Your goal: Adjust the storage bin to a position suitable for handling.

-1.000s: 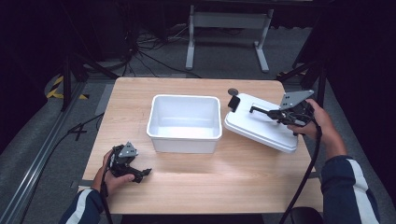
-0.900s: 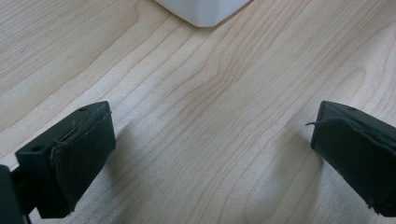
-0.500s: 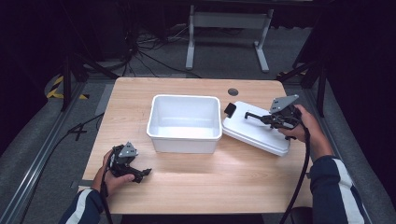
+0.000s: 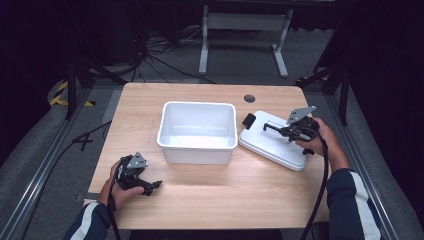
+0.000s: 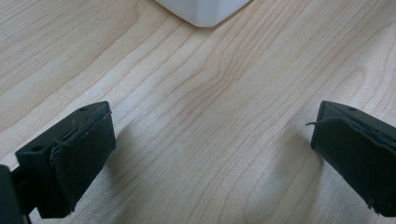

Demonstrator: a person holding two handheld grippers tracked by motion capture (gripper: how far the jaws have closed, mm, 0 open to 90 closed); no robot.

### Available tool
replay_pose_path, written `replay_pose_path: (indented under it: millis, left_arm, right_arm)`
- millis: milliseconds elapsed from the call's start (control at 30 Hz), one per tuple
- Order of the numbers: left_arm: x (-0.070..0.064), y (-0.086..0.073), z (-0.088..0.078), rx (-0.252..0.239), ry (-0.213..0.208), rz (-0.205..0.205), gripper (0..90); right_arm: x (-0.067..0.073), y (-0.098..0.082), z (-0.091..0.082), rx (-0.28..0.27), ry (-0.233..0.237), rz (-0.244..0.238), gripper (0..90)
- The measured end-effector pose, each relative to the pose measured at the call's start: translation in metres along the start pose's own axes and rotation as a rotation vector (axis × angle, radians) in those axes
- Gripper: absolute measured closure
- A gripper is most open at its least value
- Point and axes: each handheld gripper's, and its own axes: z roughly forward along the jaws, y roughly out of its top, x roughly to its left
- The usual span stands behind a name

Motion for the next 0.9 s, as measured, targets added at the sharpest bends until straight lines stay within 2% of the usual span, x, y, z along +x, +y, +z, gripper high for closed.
replay_pose_path:
  millis: [267,467,633,700,900]
  left_arm:
    - [0.0,0.0,0.0,0.0,0.0,0.0,0.3]
    - [0.0,0.0,0.0,0.0,0.0,0.0,0.3]
    - [0.0,0.0,0.0,0.0,0.0,0.001,0.3]
    - [0.0,0.0,0.0,0.0,0.0,0.0,0.3]
    - [0.0,0.0,0.0,0.0,-0.001,0.001,0.3]
  right_arm:
    - [0.001,-0.003,0.009,0.0,0.015,0.029,83.9]
    - [0.002,-0.003,0.005,-0.016,0.015,0.051,79.0]
    - [0.003,-0.003,-0.001,-0.069,0.039,0.073,76.5]
    - [0.004,-0.002,-0.003,-0.072,0.047,0.082,74.7]
    - [0.007,0.001,-0.009,-0.097,0.051,0.088,72.0]
